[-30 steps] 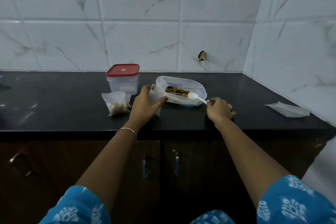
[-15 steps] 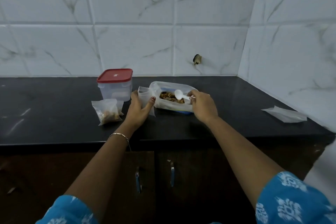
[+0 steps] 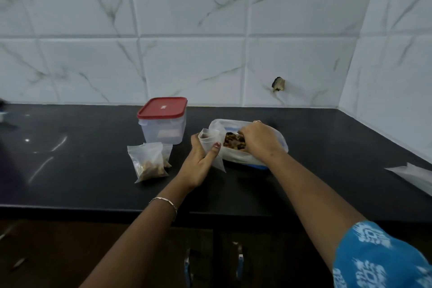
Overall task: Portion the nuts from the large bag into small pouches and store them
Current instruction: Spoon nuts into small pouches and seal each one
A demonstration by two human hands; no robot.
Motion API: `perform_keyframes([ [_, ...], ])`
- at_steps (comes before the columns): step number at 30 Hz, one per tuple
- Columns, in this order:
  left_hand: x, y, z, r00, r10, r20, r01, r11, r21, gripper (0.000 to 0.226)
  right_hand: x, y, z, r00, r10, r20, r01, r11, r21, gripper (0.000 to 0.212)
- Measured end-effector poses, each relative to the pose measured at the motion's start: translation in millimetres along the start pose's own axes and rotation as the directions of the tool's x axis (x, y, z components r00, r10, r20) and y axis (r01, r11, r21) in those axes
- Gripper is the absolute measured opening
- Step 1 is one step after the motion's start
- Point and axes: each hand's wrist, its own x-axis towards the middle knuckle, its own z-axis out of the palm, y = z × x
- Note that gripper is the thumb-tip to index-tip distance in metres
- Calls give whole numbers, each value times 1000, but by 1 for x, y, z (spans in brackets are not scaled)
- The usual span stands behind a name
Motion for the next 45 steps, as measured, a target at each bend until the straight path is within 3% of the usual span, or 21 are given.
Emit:
perform_keyframes([
  [5, 0, 0, 0, 1000, -16, 17, 17, 999, -31, 42, 9, -2, 10, 999, 18, 26, -23, 981, 192, 39],
  [9, 1, 1, 0, 999, -30, 27, 31, 999, -41, 40, 7, 9, 13, 999, 39, 13, -41, 946, 322, 30],
  [16, 2, 3, 1, 998, -49, 42, 50, 998, -29, 40, 4, 32, -4, 988, -17, 153, -66, 850, 523, 24],
  [22, 1, 2, -1, 998, -52, 45, 53, 998, -23, 37, 7, 14, 3, 1000, -7, 27, -4, 923, 385, 28],
  [26, 0, 3, -1, 997, -62, 46, 61, 998, 22, 35, 11, 5, 6, 998, -32, 45, 14, 930, 367, 29],
  [29, 0, 2, 1, 997, -62, 44, 59, 996, 64, 35, 12, 8, 4, 994, -12, 106, -42, 869, 493, 30],
  [35, 1, 4, 1, 994, -90, 65, 83, 991, 106, 34, -4, 23, 0, 956, 37, 292, -253, 609, 752, 23],
  [41, 0, 5, 1, 991, -117, 67, 109, 987, 114, 36, -18, 25, 0, 881, 157, 446, -462, 487, 741, 32],
  [45, -1, 5, 2, 987, -127, 99, 117, 988, 99, 41, -18, 18, -6, 851, 206, 483, -522, 439, 732, 29],
])
